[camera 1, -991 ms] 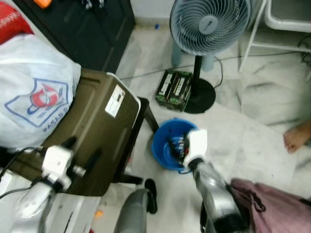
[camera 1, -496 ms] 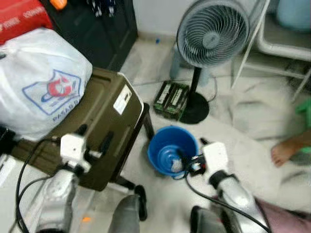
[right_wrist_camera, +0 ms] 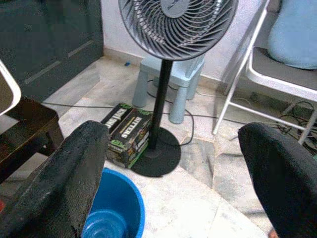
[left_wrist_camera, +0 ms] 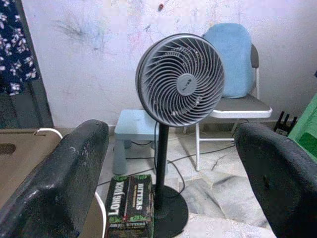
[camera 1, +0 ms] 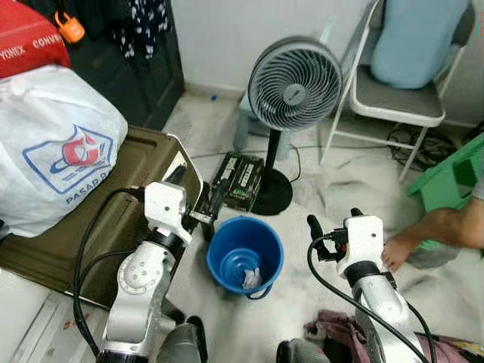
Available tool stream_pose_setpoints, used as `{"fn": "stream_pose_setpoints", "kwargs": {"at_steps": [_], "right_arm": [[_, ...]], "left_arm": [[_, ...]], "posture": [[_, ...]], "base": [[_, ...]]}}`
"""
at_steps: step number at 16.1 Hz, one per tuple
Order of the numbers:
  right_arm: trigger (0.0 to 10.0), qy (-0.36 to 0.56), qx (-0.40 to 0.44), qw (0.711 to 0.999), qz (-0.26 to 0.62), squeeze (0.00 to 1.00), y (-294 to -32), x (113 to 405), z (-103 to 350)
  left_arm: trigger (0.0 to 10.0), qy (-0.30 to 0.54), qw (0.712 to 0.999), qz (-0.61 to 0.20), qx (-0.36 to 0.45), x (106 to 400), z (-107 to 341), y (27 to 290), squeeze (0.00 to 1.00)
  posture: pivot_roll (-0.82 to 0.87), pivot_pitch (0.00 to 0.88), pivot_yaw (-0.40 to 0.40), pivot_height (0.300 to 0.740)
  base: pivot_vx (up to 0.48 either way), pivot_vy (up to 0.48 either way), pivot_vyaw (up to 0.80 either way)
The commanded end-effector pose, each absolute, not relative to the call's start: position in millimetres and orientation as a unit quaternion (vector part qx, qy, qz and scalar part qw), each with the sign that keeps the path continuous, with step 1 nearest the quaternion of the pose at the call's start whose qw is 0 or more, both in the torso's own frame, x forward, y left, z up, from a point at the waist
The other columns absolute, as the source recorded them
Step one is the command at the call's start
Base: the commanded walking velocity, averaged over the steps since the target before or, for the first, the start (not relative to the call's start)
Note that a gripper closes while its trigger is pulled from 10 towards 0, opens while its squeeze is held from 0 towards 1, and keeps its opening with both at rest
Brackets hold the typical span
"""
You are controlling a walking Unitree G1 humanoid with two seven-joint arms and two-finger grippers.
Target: Clean up the room
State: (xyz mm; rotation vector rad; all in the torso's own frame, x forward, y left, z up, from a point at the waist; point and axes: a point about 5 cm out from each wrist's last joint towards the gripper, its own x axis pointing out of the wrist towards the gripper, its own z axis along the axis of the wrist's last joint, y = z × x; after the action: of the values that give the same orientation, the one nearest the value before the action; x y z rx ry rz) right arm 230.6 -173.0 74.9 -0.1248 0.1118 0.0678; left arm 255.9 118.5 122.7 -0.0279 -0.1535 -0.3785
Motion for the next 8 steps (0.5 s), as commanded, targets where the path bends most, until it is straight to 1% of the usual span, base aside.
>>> {"fn": "stream_pose_setpoints", "kwargs": {"at_steps": [1, 2, 4, 5, 6, 8], "right_arm": [[10.0, 0.065, -0.062, 0.996, 0.024, 0.0, -177, 227, 73], [10.0, 0.065, -0.08, 0.994, 0.02, 0.0, -181, 222, 73], [10.0, 0.059, -0.105, 0.993, -0.002, 0.0, -186, 219, 73], [10.0, 0.056, -0.09, 0.994, 0.003, 0.0, -185, 219, 74], [10.0, 0.056, -0.075, 0.996, 0.0, 0.0, -186, 221, 76], [10.0, 0.055, -0.108, 0.993, -0.006, 0.0, -194, 229, 80]], "left_arm": [[10.0, -0.066, 0.982, -0.179, -0.01, 253, 122, 121, 0.0], [10.0, -0.05, 0.987, -0.154, -0.014, 250, 115, 128, 0.0], [10.0, -0.037, 0.991, -0.129, -0.014, 247, 108, 133, 0.0], [10.0, -0.034, 0.991, -0.126, -0.012, 246, 106, 133, 0.0], [10.0, -0.03, 0.992, -0.122, -0.01, 245, 103, 133, 0.0], [10.0, -0.034, 0.994, -0.101, -0.001, 250, 103, 136, 0.0]], "posture": [[-0.08, 0.051, 0.014, 0.74], [-0.08, 0.043, 0.014, 0.74], [-0.08, 0.029, 0.004, 0.74], [-0.08, 0.024, 0.003, 0.74], [-0.08, 0.014, 0.0, 0.74], [-0.08, 0.0, -0.003, 0.74]], "base": [[0.0, 0.0, 0.0], [0.0, 0.0, 0.0], [0.0, 0.0, 0.0], [0.0, 0.0, 0.0], [0.0, 0.0, 0.0], [0.0, 0.0, 0.0]]}}
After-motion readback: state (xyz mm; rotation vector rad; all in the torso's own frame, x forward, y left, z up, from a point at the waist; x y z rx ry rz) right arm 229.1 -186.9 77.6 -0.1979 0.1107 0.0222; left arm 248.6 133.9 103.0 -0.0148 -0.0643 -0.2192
